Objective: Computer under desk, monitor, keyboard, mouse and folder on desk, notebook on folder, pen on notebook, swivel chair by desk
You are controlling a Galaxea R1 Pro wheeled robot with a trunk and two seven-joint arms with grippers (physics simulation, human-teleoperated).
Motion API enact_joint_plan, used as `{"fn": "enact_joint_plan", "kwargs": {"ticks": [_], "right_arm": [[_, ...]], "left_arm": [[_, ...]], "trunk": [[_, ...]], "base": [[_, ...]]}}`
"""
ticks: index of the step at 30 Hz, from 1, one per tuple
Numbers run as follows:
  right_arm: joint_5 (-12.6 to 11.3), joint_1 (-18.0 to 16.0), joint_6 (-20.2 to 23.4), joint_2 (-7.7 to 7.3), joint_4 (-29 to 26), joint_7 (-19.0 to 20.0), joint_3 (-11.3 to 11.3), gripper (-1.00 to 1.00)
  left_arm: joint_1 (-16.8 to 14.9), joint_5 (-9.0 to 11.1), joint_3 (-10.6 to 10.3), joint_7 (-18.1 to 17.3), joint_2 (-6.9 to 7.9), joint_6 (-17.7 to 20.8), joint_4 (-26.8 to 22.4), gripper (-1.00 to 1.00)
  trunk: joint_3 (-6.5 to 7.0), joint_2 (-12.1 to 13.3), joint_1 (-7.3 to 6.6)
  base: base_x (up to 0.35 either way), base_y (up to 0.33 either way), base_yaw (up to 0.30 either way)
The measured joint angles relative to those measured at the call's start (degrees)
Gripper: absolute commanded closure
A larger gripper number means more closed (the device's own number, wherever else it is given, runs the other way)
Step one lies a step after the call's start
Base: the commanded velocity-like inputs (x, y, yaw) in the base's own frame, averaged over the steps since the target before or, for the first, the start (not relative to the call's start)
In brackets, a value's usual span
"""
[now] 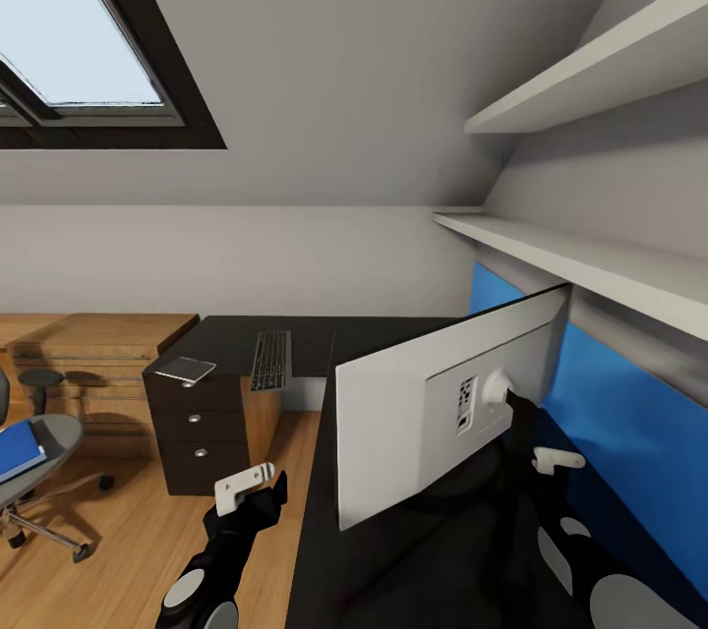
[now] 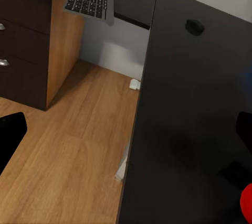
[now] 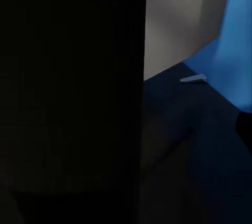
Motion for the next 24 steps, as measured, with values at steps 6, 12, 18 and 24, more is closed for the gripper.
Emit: {"fn": "enact_joint_plan", "kwargs": {"ticks": [6,12,18,24], "right_arm": [[-0.02,0.0,0.48,0.11,0.0,0.07,0.03,-1.0],[0.01,0.0,0.45,0.17,0.0,0.08,0.02,-1.0],[0.01,0.0,0.29,0.17,0.0,0.08,0.02,-1.0],[0.02,0.0,0.0,0.17,0.0,0.15,0.03,-1.0]], "left_arm": [[0.0,0.0,0.0,0.0,0.0,0.0,0.0,-1.0],[0.0,0.0,0.0,0.0,0.0,0.0,0.0,-1.0],[0.0,0.0,-0.06,0.0,0.0,0.0,0.0,-1.0],[0.0,0.0,-0.01,0.0,0.0,0.0,0.0,-1.0]], "trunk": [[0.0,0.0,0.0],[0.0,0.0,0.01],[0.0,0.0,0.03],[0.0,0.0,0.03]], "base": [[0.0,0.0,0.0],[-0.03,0.008,0.0],[-0.236,0.083,0.0],[-0.281,0.086,0.0]]}}
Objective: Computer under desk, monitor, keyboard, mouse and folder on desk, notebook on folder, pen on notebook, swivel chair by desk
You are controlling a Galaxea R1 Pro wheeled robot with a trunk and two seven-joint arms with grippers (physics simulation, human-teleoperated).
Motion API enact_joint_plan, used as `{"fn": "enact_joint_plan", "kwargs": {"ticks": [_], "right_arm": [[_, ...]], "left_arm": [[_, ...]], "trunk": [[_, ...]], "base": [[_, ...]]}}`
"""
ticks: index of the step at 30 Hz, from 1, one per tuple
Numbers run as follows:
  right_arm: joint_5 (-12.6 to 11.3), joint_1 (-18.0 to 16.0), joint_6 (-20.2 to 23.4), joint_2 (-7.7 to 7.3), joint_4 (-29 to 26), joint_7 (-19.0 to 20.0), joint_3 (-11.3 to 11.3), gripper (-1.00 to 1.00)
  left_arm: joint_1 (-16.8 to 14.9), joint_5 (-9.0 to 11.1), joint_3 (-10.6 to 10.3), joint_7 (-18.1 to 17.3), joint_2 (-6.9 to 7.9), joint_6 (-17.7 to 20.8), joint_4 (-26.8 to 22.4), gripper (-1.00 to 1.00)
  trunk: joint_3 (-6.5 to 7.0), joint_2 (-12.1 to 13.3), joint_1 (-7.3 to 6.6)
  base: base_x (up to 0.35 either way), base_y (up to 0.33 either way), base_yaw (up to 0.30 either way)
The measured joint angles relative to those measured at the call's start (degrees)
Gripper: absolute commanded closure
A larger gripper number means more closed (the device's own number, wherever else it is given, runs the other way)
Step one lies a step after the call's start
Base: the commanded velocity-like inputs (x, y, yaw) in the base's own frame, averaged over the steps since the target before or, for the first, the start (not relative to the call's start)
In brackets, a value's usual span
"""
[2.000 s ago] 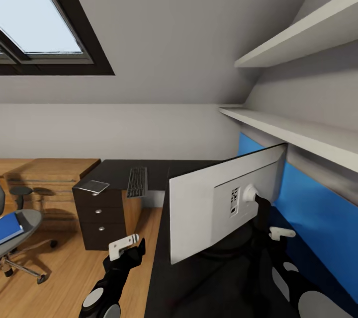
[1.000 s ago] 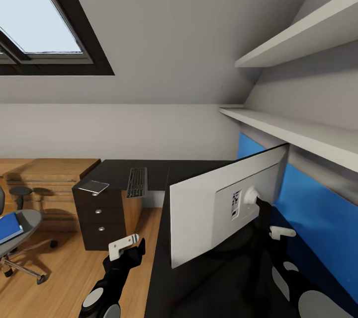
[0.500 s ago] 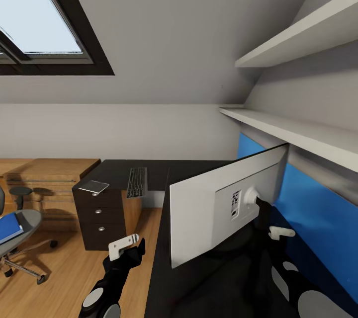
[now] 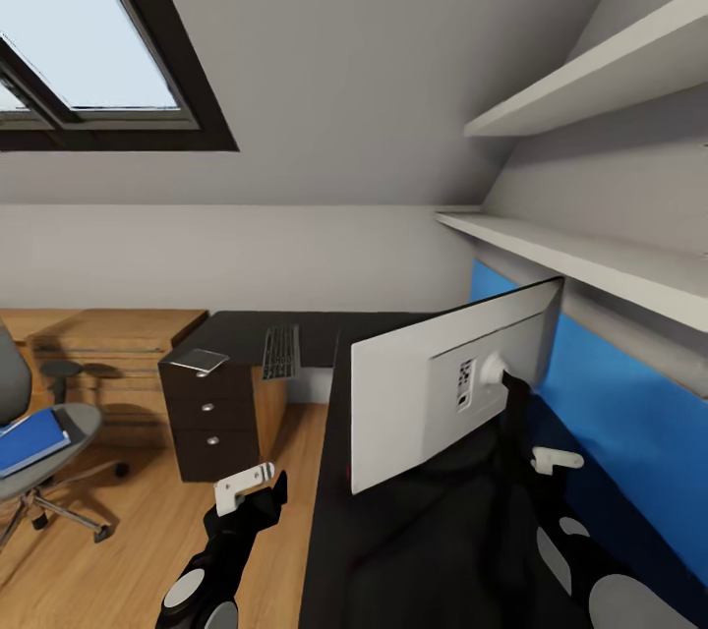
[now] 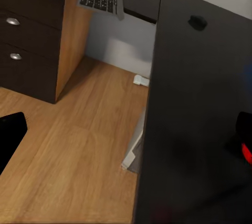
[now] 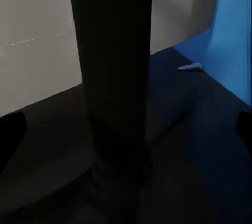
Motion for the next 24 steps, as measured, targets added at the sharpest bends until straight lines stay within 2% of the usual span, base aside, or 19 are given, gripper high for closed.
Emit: {"fn": "enact_joint_plan", "kwargs": {"ticks": [24], "right_arm": [[-0.07,0.0,-0.04,0.01,-0.11,0.01,-0.03,-1.0]], "left_arm": [[0.0,0.0,0.01,0.0,0.0,0.0,0.0,-1.0]], "trunk": [[0.0,0.0,0.0]], "base": [[-0.297,0.094,0.0]]}}
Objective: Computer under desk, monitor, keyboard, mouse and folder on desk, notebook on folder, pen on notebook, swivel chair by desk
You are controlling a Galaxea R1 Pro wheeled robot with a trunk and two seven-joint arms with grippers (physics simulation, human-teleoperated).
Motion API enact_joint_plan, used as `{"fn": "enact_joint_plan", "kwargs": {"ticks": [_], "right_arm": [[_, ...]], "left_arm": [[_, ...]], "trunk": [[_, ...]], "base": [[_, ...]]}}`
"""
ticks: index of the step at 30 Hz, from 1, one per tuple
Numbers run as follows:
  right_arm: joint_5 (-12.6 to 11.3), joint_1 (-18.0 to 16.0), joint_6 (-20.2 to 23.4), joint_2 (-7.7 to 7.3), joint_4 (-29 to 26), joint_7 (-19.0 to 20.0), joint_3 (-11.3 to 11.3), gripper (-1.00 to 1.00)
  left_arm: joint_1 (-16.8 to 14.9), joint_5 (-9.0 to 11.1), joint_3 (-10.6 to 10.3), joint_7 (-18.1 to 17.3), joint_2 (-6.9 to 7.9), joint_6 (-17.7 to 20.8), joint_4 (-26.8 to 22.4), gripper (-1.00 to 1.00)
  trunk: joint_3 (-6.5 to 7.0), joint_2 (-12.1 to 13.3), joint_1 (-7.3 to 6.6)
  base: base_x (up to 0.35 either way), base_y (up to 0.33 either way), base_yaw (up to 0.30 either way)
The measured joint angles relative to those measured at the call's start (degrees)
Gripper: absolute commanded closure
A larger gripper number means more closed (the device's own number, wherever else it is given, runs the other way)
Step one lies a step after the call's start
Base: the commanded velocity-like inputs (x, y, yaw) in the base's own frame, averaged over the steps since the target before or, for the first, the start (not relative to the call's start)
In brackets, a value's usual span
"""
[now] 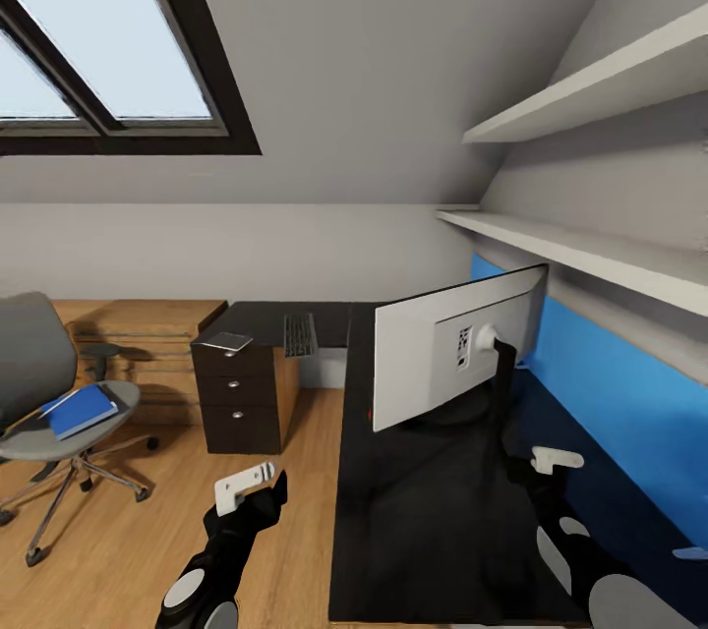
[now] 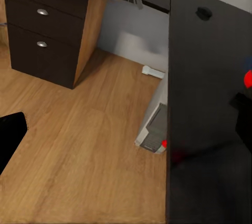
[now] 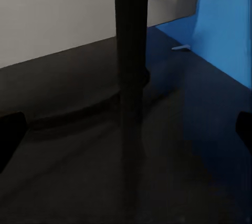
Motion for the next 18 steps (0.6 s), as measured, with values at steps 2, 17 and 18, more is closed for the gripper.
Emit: {"fn": "enact_joint_plan", "kwargs": {"ticks": [2,17,18], "right_arm": [[-0.01,0.0,0.0,0.0,-0.04,0.0,-0.03,-1.0],[-0.18,-0.03,32.43,10.13,-24.79,-8.07,-0.18,-1.0],[-0.19,-0.03,34.81,10.67,-26.38,-8.89,-0.15,-1.0]], "left_arm": [[0.0,0.0,0.02,0.0,0.0,0.0,0.0,-1.0],[0.0,0.0,2.22,0.04,0.0,0.0,0.01,-1.0],[0.0,0.0,2.22,0.04,0.0,0.0,0.01,-1.0]], "trunk": [[0.0,0.0,0.0],[0.01,0.0,-0.03],[0.01,0.0,-0.03]], "base": [[-0.31,0.101,0.0],[-0.243,0.138,0.0],[-0.046,0.023,0.0]]}}
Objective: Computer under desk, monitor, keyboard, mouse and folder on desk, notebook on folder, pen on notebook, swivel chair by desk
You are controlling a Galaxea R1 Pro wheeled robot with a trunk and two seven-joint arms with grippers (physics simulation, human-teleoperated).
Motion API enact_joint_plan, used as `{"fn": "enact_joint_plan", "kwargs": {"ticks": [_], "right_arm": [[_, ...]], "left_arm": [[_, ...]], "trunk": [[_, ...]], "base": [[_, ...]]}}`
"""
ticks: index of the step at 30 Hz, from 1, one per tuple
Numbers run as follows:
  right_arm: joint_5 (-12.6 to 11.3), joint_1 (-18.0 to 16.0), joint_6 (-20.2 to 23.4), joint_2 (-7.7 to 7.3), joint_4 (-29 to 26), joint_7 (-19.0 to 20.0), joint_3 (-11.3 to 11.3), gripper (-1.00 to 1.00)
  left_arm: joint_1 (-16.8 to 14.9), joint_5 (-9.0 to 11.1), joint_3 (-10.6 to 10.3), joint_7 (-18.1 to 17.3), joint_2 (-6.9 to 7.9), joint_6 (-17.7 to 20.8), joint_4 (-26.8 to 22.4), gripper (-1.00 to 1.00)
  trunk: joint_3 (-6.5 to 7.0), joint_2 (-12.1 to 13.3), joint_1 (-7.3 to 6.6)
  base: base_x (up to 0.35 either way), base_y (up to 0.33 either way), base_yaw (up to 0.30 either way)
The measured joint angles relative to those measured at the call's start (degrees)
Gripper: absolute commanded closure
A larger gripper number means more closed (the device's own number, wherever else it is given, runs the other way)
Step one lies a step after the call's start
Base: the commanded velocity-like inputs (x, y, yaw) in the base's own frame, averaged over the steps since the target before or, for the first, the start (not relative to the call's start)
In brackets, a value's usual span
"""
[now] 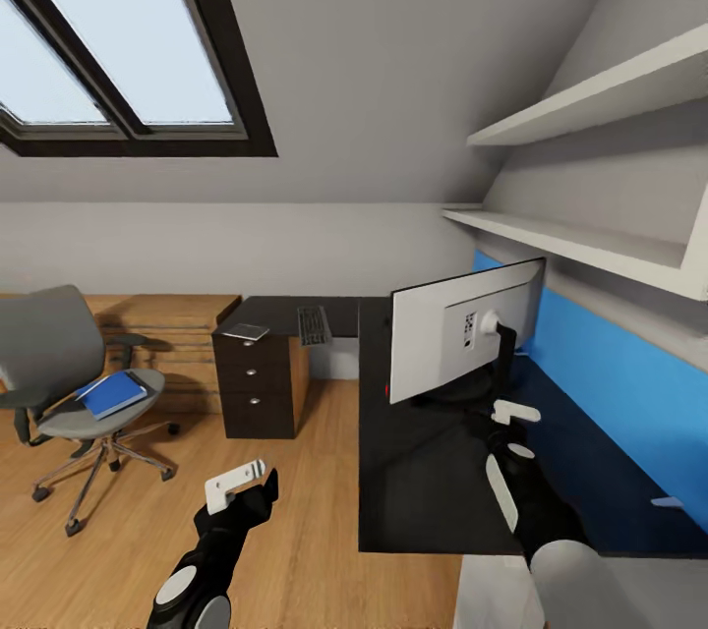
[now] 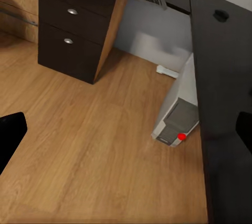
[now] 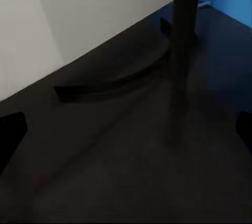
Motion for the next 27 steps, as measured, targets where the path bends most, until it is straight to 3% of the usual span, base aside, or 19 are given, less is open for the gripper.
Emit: {"fn": "enact_joint_plan", "kwargs": {"ticks": [3,5,10,15,16,18,27], "right_arm": [[-0.19,0.01,8.89,2.87,-7.41,-4.51,0.32,-1.0],[-0.34,0.01,11.93,4.35,-10.92,-6.6,0.45,-1.0],[-0.54,0.03,13.96,5.62,-14.08,-7.74,1.51,-1.0],[-0.6,0.27,12.25,5.98,-14.53,-5.13,4.19,-1.0],[-0.51,0.73,7.1,5.96,-14.11,-3.03,6.59,-1.0],[-0.35,0.94,5.01,5.91,-13.96,-2.42,7.41,-1.0],[0.37,1.69,2.84,5.82,-12.08,-2.06,8.28,-1.0]], "left_arm": [[0.0,0.0,0.03,-0.01,0.0,0.0,0.01,-1.0],[0.0,0.0,0.04,-0.01,0.0,-0.01,0.01,-1.0],[0.0,0.0,0.05,0.04,0.0,-0.01,0.0,-1.0],[0.0,0.0,0.06,0.03,0.0,-0.01,0.0,-1.0],[0.0,0.0,0.04,0.0,0.0,0.0,0.0,-1.0],[0.0,0.0,0.0,0.01,0.0,0.0,-0.01,-1.0],[0.0,0.0,-0.04,0.0,0.0,-0.08,0.0,-1.0]], "trunk": [[0.0,-0.01,0.0],[0.0,-0.01,0.0],[0.0,-0.01,-0.01],[0.0,-0.01,0.0],[0.0,-0.01,0.0],[0.0,-0.02,-0.02],[0.0,0.0,-0.04]], "base": [[-0.026,0.013,0.0],[-0.011,0.005,0.0],[-0.004,0.002,0.0],[0.0,0.008,0.0],[0.019,0.06,0.0],[0.122,0.184,0.0],[0.216,0.235,0.0]]}}
